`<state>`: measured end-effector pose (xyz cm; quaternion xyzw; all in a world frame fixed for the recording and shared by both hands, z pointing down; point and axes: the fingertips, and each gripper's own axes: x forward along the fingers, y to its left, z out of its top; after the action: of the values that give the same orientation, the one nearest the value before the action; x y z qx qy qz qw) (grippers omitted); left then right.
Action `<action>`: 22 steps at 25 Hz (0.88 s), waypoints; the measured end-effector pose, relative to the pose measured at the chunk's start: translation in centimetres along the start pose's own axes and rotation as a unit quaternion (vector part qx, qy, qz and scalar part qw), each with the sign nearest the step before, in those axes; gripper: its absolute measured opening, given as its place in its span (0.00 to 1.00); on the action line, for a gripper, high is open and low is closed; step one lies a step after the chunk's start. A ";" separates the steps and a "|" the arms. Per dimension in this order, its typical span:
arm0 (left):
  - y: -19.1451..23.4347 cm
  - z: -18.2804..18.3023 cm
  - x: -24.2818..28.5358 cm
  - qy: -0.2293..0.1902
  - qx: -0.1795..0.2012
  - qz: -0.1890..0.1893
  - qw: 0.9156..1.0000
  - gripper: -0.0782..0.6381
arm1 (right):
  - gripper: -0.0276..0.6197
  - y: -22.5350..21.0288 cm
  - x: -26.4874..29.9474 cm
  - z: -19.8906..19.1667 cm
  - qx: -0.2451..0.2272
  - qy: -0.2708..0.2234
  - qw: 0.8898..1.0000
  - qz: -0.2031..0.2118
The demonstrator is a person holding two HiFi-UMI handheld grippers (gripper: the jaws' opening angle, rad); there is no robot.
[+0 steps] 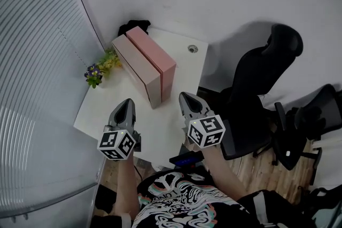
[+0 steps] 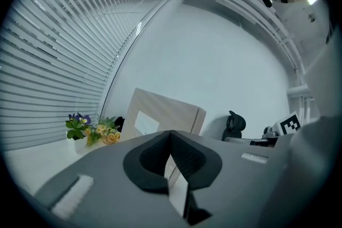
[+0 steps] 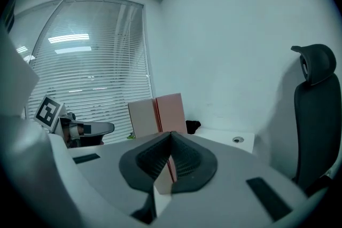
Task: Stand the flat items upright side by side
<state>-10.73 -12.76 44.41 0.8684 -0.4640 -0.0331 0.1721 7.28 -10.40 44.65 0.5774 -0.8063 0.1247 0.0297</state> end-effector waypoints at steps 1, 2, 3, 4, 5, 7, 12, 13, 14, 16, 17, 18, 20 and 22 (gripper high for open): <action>0.0 0.0 0.0 0.000 0.000 0.001 1.000 0.11 | 0.05 0.1 0.1 0.0 -0.003 0.002 1.000 0.000; 0.1 0.0 -0.1 0.000 0.000 0.002 1.000 0.11 | 0.05 0.3 0.2 -0.1 -0.006 0.005 1.000 -0.001; 0.1 -0.1 -0.1 0.001 0.001 0.002 1.000 0.11 | 0.05 0.3 0.2 -0.2 -0.010 0.007 1.000 -0.002; 0.1 -0.2 -0.1 0.003 0.002 0.003 1.000 0.11 | 0.05 0.4 0.3 -0.2 -0.012 0.009 1.000 -0.002; 0.1 -0.2 -0.1 0.004 0.005 0.003 1.000 0.11 | 0.05 0.4 0.3 -0.3 -0.013 0.010 1.000 -0.002; 0.0 -0.3 0.0 0.007 0.013 0.005 1.000 0.11 | 0.05 0.4 0.4 -0.4 -0.012 0.012 1.000 -0.002; 0.2 -0.7 0.3 0.009 0.025 0.012 1.000 0.11 | 0.05 0.4 0.8 -0.8 -0.018 0.021 1.000 -0.004; 0.1 -0.7 0.3 0.008 0.022 0.009 1.000 0.11 | 0.05 0.4 0.8 -0.9 -0.019 0.021 1.000 -0.004; 0.1 -0.7 0.4 0.007 0.018 0.006 1.000 0.11 | 0.05 0.3 0.8 -0.9 -0.019 0.021 1.000 -0.004; 0.1 -0.7 0.4 0.004 0.010 0.003 1.000 0.11 | 0.05 0.3 0.8 -1.0 -0.020 0.022 1.000 -0.004; 0.2 -0.7 0.4 0.004 0.008 0.003 1.000 0.11 | 0.05 0.3 0.8 -1.0 -0.021 0.023 1.000 -0.003; 0.2 -0.7 0.4 0.004 0.008 0.005 1.000 0.11 | 0.05 0.4 0.8 -0.9 -0.023 0.023 0.999 -0.003; 0.3 -0.8 0.3 0.005 0.009 0.007 1.000 0.11 | 0.05 0.3 0.8 -0.9 -0.025 0.022 0.999 -0.004; 0.3 -0.9 0.2 0.007 0.010 0.008 1.000 0.11 | 0.05 0.2 0.8 -0.9 -0.026 0.022 0.999 -0.006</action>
<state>-10.68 -12.85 45.39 0.8666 -0.4698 -0.0211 0.1667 6.70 -10.85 45.68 0.5787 -0.8047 0.1164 0.0633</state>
